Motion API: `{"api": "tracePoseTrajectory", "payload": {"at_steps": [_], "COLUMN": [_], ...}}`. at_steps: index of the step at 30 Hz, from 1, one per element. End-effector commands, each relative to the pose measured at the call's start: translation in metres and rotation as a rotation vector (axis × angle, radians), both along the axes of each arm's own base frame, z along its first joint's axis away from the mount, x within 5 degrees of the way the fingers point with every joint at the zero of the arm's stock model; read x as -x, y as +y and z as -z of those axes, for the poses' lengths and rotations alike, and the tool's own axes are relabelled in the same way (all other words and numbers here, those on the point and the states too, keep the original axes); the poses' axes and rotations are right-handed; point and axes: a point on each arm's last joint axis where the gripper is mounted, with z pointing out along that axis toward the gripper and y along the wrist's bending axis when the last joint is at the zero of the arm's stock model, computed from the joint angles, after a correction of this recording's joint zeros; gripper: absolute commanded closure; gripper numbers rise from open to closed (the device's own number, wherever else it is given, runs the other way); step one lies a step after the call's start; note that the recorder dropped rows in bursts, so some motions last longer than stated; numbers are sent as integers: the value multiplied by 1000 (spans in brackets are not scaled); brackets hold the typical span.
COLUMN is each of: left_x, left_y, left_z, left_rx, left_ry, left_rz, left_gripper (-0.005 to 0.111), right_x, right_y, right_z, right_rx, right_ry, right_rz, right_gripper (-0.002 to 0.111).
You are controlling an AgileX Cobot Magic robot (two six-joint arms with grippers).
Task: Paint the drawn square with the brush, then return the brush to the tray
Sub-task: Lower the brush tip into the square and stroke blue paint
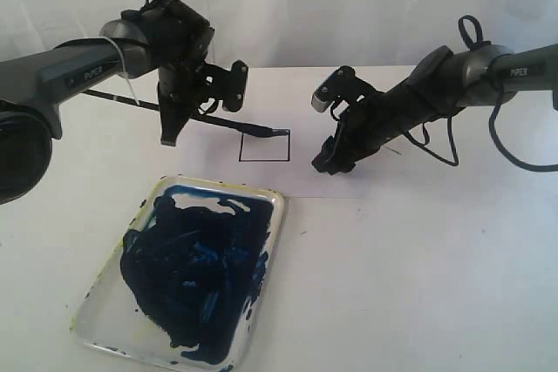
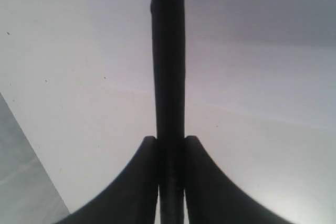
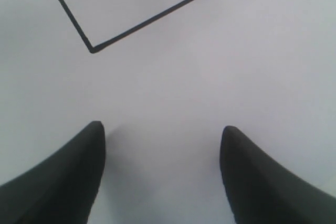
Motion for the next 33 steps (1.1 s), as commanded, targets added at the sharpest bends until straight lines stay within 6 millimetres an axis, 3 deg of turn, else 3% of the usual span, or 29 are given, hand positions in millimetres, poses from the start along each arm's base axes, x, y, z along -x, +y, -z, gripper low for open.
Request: {"api": "tracePoseTrajectory", "payload": {"at_steps": [1, 7, 13, 33], "left_x": [1, -1, -3, 0], "left_y": [6, 6, -4, -8], "left_z": [-2, -4, -4, 0], "left_rx": [-47, -28, 110, 110], "left_ry": [4, -29, -53, 2], "left_rz": [-40, -86, -90, -6], "left_gripper": [107, 107, 107, 107], "right_x": [2, 2, 2, 2], "right_y": [-1, -1, -1, -1], "right_z": [11, 11, 11, 11], "right_rx": [22, 22, 22, 23], "right_ry": [22, 22, 22, 19], "right_rz": [-23, -23, -23, -21], "right_gripper": [48, 48, 48, 48]}}
